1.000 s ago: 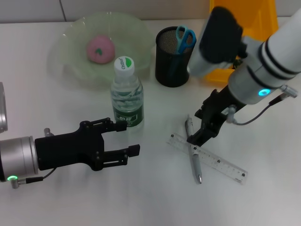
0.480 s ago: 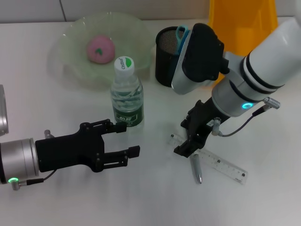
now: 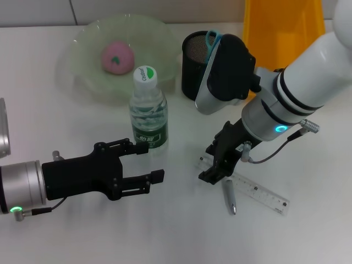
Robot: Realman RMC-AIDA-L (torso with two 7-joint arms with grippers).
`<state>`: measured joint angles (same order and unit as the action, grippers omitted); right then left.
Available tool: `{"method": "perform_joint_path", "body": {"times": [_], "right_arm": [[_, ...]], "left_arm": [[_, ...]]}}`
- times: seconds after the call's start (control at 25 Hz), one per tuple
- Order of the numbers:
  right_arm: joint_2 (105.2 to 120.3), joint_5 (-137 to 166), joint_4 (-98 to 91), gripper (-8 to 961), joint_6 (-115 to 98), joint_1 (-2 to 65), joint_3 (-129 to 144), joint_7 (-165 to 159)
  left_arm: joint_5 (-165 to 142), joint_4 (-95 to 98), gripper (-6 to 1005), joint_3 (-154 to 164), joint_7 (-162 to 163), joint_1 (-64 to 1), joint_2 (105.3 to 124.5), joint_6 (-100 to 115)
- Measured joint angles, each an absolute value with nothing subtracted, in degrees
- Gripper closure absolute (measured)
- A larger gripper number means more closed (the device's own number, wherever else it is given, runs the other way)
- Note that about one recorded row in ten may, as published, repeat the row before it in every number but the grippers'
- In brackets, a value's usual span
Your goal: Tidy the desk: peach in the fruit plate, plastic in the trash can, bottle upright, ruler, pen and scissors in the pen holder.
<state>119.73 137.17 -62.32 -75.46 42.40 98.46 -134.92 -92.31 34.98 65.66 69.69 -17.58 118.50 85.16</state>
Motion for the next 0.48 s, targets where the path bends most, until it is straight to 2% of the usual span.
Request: {"method": "perform_joint_path", "body": {"times": [0.16,0.4,0.48], "right_arm": [[119.76,136.98,-61.78,321,-74.86,42.60,99.40,-134.95],[119.72,136.28,-64.34,563,-75.34,41.46,99.20,-134.96],[119.50,135.77,-66.97,568,-76.43,40.08,98.35,-134.95]], "left_arm": [[-92.29,34.98,233,65.66,69.69,-17.66,118.48,85.16],[-92.28,34.98,233,65.64,69.70,-17.51,118.41,85.08],[-92.28,34.98,234,65.59,69.70,-17.45,118.38,85.14]]}}
